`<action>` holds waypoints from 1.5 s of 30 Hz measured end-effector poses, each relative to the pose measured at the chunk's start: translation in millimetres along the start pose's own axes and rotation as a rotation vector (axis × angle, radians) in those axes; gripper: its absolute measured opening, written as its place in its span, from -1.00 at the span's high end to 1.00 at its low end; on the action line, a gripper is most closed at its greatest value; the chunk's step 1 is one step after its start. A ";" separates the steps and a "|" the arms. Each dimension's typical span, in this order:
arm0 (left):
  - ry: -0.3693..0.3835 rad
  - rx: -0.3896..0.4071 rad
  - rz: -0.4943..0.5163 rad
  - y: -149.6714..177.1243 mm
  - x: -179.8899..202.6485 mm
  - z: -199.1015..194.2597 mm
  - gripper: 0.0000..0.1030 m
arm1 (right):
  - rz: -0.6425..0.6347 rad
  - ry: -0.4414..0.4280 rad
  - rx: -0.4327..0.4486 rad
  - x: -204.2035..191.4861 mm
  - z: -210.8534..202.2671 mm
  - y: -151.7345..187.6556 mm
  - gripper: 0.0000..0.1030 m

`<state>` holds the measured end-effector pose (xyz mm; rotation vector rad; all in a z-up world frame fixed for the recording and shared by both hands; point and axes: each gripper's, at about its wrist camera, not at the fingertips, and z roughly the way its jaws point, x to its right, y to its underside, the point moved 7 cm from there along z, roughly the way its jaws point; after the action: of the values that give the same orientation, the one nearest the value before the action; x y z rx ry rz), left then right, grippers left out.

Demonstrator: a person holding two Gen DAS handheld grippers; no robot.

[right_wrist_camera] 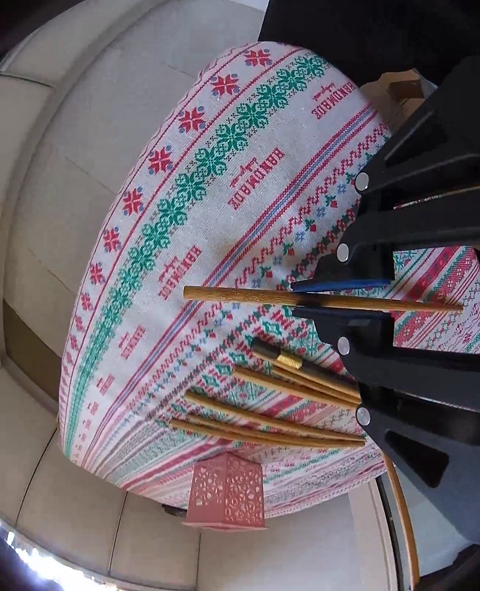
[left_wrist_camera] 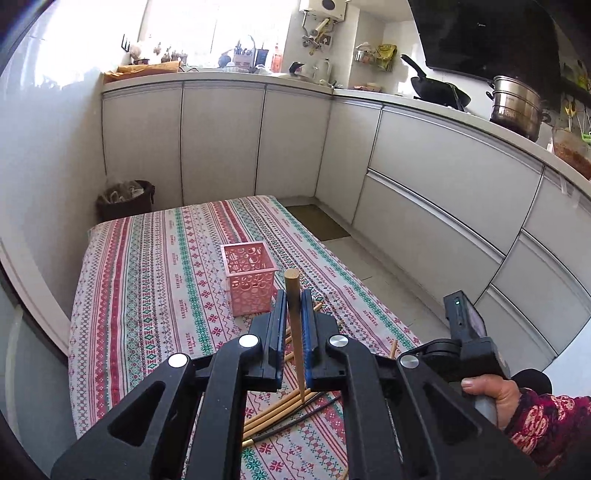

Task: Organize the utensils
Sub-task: 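Lift the chopstick upright with the left gripper toward the pink cup, then lower the chopstick into the pink cup and open the left gripper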

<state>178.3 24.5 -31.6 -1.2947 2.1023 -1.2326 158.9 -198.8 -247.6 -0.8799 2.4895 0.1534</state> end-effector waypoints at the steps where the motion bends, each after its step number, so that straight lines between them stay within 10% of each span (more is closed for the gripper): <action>1: -0.005 0.000 -0.004 0.1 0.2 -0.4 0.87 | -0.038 -0.011 0.023 -5.7 -9.9 1.3 0.84; 13: 0.044 0.010 -0.086 -12.0 17.3 -23.9 0.87 | -0.416 -0.175 0.282 -59.4 -135.7 17.6 0.85; 29: -0.135 0.088 -0.019 -68.4 34.0 -48.8 0.88 | -0.659 -0.312 0.590 -133.2 -259.0 0.1 0.85; 45: -0.232 0.223 -0.083 -162.1 -17.3 27.8 0.88 | -0.724 -0.365 0.585 -244.3 -199.6 -70.3 0.85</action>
<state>290.9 -5.1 86.0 -1.3615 1.7141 -1.2438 283.9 -169.2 49.0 -1.2683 1.6100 -0.5733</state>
